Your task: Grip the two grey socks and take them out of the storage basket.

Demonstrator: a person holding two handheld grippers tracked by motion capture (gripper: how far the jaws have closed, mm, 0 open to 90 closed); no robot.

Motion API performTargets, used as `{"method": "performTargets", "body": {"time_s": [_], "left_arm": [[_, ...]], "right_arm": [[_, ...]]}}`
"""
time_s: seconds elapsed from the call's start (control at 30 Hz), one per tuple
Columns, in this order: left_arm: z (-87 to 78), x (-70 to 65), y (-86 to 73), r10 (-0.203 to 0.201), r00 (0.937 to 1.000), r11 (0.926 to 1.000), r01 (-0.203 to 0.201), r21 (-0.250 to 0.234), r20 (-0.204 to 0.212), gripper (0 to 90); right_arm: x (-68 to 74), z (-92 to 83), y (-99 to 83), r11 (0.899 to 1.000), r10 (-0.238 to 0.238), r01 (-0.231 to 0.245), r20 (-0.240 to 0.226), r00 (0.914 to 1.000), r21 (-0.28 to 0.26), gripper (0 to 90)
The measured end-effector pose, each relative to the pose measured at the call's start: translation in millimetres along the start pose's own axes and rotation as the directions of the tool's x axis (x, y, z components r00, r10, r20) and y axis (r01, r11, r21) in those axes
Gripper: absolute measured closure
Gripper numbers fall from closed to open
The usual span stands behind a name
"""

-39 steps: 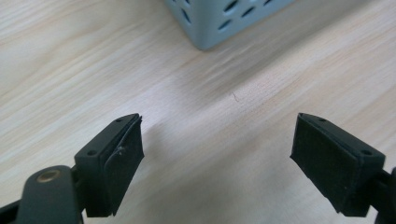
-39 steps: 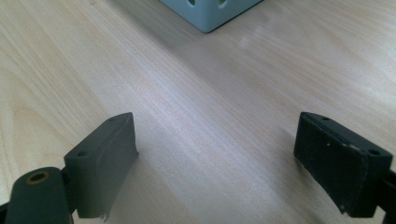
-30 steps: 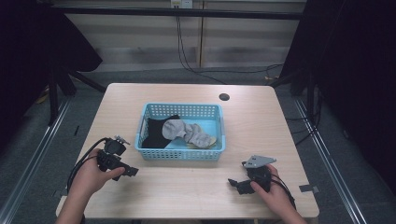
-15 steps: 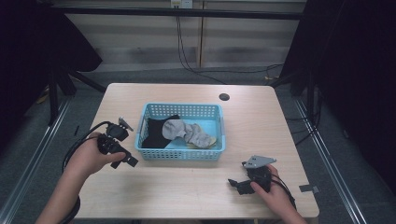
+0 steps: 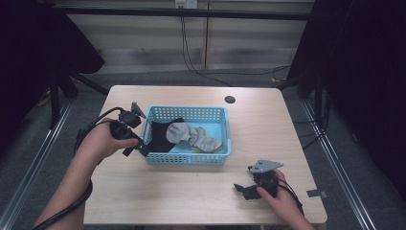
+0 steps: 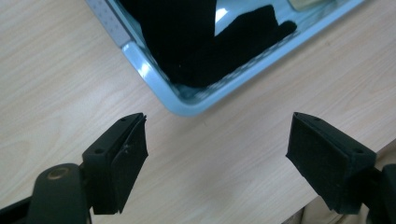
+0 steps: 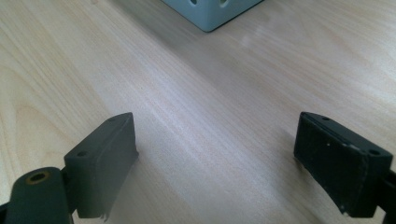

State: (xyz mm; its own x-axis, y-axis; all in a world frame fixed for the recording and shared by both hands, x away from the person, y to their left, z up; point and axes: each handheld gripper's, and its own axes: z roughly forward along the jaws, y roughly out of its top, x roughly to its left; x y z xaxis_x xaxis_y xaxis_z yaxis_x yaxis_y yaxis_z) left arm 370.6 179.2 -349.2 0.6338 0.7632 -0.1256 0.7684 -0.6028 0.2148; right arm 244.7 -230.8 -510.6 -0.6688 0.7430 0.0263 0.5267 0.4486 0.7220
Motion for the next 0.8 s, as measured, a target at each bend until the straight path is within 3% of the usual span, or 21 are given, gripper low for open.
{"method": "performTargets", "body": {"time_s": [0.23,0.8], "left_arm": [[2.5,-1.6,20.5,0.002,1.0,0.9999,-0.002,-0.011,-0.007,21.0],[38.2,-10.4,68.9,0.027,0.9994,0.9992,-0.027,-0.029,-0.023,21.9]], "right_arm": [[0.0,0.1,0.0,1.0,0.0,0.0,0.0,1.0,-0.001,12.4],[0.0,0.0,0.0,1.0,0.0,0.0,-0.001,1.0,0.0,12.3]]}}
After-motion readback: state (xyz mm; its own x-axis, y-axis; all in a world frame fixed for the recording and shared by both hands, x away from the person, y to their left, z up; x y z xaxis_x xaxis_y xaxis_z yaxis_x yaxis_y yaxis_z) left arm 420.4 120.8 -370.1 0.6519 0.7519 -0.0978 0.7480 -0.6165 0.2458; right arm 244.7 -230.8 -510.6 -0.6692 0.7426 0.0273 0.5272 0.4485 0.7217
